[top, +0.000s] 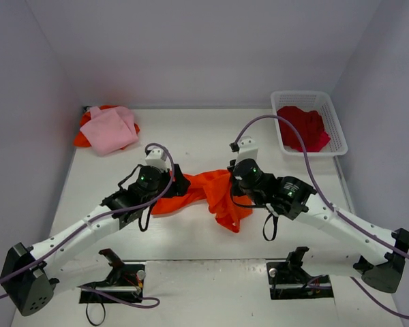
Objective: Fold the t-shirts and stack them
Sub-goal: Flatten out the tshirt
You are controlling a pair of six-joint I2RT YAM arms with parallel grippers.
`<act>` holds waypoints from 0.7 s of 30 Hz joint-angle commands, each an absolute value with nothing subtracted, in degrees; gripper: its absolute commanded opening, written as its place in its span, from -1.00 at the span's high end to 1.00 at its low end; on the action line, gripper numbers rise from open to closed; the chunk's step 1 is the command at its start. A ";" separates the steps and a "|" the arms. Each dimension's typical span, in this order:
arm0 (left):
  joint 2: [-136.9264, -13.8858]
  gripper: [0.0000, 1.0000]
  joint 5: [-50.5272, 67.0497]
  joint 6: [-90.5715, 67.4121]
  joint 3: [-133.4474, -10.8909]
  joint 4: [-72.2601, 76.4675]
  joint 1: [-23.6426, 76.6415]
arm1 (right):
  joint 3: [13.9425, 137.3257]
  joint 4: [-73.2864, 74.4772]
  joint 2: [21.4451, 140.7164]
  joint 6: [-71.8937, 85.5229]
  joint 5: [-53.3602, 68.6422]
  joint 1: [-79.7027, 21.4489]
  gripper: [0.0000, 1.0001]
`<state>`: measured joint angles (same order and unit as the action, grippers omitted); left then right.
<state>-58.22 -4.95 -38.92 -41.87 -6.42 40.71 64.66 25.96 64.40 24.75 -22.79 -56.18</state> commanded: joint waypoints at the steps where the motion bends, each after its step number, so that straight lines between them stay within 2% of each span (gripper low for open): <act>1: -60.55 -0.28 -3.08 -36.91 -41.23 -0.01 40.08 | 63.55 25.40 62.76 22.85 -20.04 -55.99 1.00; 8: -64.33 -0.30 -1.23 -34.81 -37.62 8.69 39.90 | 62.49 25.66 59.68 21.45 -19.42 -55.81 1.00; 21: -62.31 -0.30 1.39 -32.87 -34.89 8.09 31.38 | 62.93 26.89 52.66 18.02 -16.87 -51.86 1.00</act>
